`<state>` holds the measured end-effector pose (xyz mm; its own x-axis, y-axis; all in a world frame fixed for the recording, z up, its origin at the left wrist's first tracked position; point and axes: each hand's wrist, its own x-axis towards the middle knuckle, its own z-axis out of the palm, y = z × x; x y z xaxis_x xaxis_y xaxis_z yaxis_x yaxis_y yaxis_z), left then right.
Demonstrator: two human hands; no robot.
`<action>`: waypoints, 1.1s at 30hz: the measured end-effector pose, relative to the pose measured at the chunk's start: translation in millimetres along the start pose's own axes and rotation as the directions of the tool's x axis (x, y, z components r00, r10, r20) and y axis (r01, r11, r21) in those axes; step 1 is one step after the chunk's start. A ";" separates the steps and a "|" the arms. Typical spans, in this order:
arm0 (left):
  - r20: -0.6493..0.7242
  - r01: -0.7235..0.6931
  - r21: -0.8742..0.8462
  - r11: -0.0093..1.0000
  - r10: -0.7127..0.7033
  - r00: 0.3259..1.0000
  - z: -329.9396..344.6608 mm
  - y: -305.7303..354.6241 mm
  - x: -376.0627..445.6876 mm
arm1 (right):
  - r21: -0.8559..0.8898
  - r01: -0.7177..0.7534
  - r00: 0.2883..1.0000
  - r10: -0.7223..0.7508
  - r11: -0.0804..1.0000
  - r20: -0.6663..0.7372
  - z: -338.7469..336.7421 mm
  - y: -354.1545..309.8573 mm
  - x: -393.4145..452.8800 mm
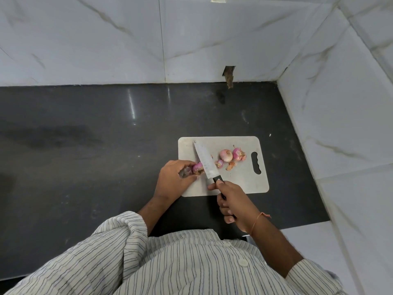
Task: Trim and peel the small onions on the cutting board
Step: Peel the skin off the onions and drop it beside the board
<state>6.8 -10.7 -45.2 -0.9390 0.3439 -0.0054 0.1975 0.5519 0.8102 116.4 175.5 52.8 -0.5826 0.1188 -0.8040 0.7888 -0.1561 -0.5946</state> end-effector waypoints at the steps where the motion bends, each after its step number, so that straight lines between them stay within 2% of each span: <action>1: 0.003 0.009 0.003 1.000 -0.009 1.000 0.5 1.1 0.6 | -0.056 0.029 0.998 -0.032 0.998 -0.050 3.5 0.5 -0.5; 3: 0.008 0.017 -0.001 1.000 -0.017 1.000 1.8 2.2 2.2 | -0.186 0.087 0.983 -0.114 0.979 -0.142 10.8 4.2 0.0; 5: -0.003 0.009 -0.001 1.000 -0.009 1.000 3.5 3.6 3.3 | -0.387 0.146 0.953 -0.235 0.910 -0.193 15.3 9.4 1.9; 7: -0.026 0.008 0.005 1.000 -0.008 1.000 5.0 5.4 4.2 | -0.549 0.166 0.933 -0.311 0.819 -0.182 18.6 14.2 4.0; 11: -0.055 0.051 0.012 0.999 -0.050 0.997 6.1 10.3 9.4 | -0.705 0.159 0.921 -0.362 0.691 -0.147 28.6 16.4 3.1; 21: -0.026 0.119 -0.059 0.991 -0.121 0.992 2.3 19.6 11.6 | -0.821 0.144 0.912 -0.396 0.552 -0.106 28.7 17.2 8.3; 27: 0.005 0.116 -0.044 0.992 -0.116 0.993 1.8 17.7 11.5 | -0.847 0.149 0.917 -0.391 0.511 -0.075 21.1 14.1 11.5; 33: 0.020 0.112 0.000 0.994 -0.112 0.994 2.2 14.5 13.1 | -0.837 0.168 0.925 -0.376 0.521 -0.048 15.7 5.3 17.7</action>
<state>-2.0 3.4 -34.8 -0.9492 0.2954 -0.1080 0.0912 0.5872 0.8043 107.3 161.4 35.4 -0.8263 0.2152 -0.5205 0.4766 0.7595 -0.4427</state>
